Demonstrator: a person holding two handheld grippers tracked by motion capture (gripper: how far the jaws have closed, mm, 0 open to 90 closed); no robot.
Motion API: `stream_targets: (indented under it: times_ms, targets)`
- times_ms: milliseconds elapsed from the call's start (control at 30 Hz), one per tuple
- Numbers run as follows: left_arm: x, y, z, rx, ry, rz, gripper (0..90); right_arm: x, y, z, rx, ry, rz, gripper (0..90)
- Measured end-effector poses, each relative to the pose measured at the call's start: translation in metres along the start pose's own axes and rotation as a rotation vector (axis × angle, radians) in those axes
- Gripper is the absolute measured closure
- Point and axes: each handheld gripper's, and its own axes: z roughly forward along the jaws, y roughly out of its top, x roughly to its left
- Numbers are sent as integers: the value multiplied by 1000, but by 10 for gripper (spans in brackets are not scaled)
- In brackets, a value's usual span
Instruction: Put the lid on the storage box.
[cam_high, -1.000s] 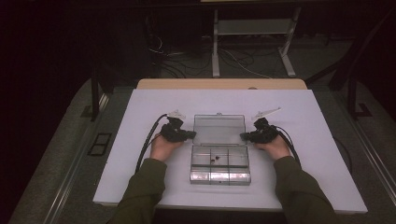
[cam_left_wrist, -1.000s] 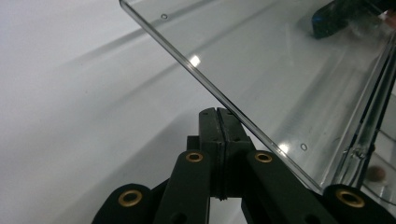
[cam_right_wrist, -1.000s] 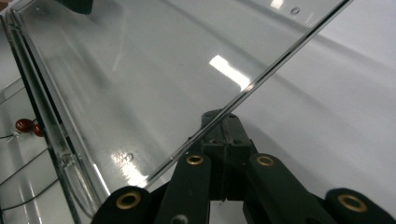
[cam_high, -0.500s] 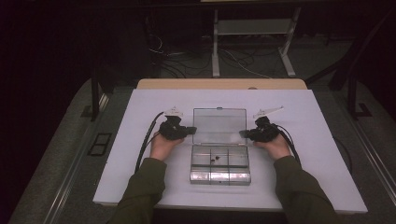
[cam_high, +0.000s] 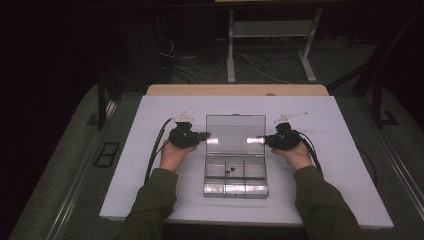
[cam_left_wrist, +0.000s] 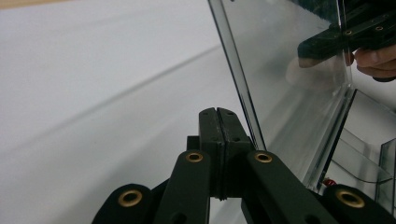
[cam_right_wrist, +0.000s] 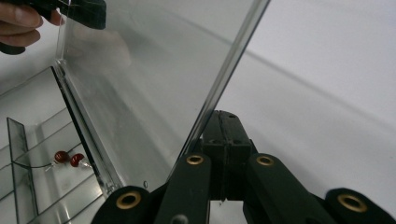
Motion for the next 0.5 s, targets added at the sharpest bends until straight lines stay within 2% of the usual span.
stream_targets:
  times_ms: [267, 500]
  targets:
    - [-1, 1, -2, -16, -10, -2, 887, 2, 6, -6, -39, -2, -7, 889]
    - [3, 1, -18, -17, 13, -5, 767, 4, 9, -9, -64, -1, 5, 890]
